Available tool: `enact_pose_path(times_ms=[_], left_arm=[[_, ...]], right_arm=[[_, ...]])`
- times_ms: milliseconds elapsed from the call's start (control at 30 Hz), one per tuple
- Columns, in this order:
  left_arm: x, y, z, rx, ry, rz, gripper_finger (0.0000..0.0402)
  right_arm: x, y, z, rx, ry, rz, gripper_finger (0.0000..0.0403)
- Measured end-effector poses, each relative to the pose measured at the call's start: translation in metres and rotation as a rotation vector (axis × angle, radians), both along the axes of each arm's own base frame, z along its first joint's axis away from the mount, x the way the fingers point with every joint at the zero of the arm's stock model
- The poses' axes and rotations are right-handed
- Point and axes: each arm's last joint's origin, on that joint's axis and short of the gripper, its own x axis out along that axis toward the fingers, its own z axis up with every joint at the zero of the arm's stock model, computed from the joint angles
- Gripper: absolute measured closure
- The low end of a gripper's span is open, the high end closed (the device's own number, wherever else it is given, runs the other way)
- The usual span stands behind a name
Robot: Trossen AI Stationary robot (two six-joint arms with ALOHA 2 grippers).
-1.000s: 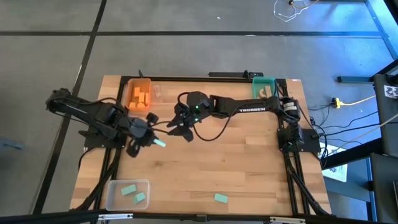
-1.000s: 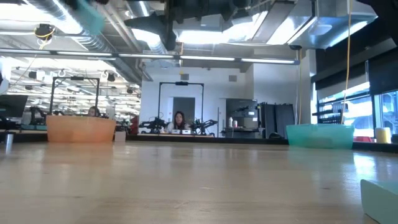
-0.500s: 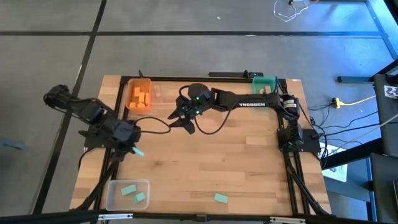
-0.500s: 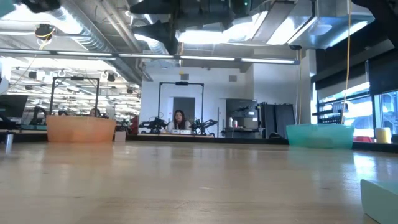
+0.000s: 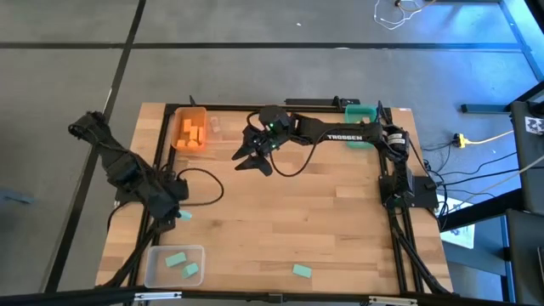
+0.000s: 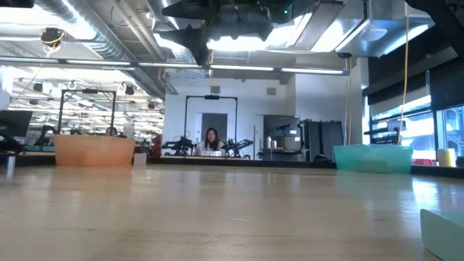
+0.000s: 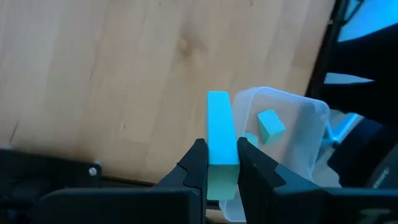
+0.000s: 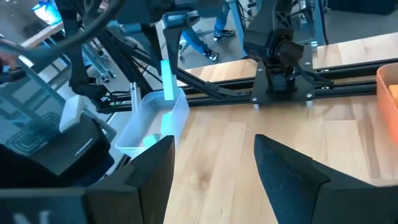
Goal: Sort & place blocks by color
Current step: Put the blue block into the transparent bin
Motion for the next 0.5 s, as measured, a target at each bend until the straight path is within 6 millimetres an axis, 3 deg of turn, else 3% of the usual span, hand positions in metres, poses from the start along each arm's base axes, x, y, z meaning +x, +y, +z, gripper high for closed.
enact_pose_path(times_ms=[233, 500], left_arm=[[0.006, -0.024, -0.013, 0.008, 0.08, 0.089, 0.0353], [0.017, -0.068, -0.026, -0.135, 0.145, 0.1, 0.0353]], right_arm=[[-0.004, -0.009, 0.001, -0.004, -0.041, 0.112, 0.0184], [-0.007, -0.019, 0.001, -0.016, -0.057, 0.136, 0.0184]])
